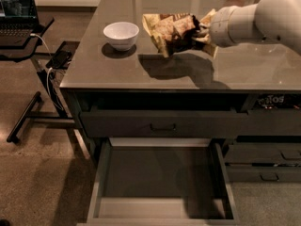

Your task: Pick brown chip bag from middle drawer and place on counter

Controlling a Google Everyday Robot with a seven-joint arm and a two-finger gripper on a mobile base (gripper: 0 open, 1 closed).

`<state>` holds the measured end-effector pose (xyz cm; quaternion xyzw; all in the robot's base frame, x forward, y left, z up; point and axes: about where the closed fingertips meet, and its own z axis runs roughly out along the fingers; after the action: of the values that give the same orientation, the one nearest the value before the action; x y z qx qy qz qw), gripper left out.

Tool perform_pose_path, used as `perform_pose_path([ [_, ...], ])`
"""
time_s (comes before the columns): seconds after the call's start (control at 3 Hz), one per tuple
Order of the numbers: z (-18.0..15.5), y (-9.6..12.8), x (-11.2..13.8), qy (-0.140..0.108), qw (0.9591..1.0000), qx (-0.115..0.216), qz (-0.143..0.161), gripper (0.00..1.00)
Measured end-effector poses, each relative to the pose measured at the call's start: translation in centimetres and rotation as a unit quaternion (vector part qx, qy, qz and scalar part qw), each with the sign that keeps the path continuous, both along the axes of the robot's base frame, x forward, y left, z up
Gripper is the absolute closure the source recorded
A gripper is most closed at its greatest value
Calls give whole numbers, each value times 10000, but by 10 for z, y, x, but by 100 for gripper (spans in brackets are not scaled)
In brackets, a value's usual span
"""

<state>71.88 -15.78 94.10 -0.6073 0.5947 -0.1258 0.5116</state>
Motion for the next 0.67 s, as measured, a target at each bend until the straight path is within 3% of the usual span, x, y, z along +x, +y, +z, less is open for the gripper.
perform_pose_path([
  [0.67, -44, 24, 5, 540, 9982, 129, 228, 100],
])
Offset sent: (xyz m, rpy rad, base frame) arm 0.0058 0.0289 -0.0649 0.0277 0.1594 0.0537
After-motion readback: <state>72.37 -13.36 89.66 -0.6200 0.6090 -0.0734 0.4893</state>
